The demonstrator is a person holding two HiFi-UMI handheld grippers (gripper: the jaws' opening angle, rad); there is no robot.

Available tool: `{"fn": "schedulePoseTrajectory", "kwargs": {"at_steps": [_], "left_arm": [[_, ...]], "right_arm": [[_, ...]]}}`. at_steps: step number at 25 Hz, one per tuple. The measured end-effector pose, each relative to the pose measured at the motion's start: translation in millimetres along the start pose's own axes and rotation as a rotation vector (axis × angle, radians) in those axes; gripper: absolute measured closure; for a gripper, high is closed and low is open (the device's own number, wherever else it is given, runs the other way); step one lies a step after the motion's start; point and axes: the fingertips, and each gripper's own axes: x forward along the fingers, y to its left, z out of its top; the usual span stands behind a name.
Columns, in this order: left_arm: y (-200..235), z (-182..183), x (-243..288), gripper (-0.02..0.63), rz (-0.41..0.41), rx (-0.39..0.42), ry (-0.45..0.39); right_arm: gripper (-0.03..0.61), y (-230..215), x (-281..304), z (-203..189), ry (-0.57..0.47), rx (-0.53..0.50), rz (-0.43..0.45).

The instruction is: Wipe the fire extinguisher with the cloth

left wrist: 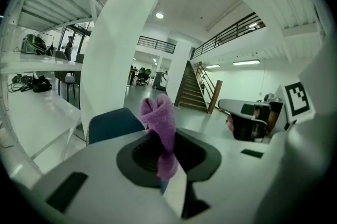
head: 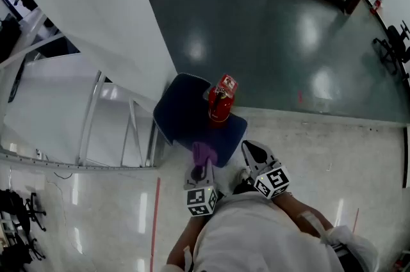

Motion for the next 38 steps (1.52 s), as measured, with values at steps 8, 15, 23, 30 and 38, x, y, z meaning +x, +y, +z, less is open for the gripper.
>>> {"fn": "schedulePoseTrajectory", "kwargs": {"at_steps": [8, 15, 23, 30, 38], "left_arm": [[-2, 0, 0, 0.554, 0.002, -0.005, -0.004], [1, -4, 6, 0.554, 0.013, -0.019, -0.002], [14, -23, 29, 0.554, 0.087, -0.037, 0.011], [48, -17, 53, 0.554, 0.149, -0.013, -0.019], [94, -9, 89, 0.554, 0.055, 0.031, -0.029]], "right_arm": [[0.566, -2, -1, -1, 0.004, -0.007, 0.004], [0.566, -10, 1, 2, -0.022, 0.04, 0.003], [0.566, -17, 12, -1, -0.027, -0.001, 0.07], [0.566, -22, 52, -14, -0.014, 0.019, 0.127], [0.566, -24, 97, -34, -0.02, 0.016, 0.049]]}}
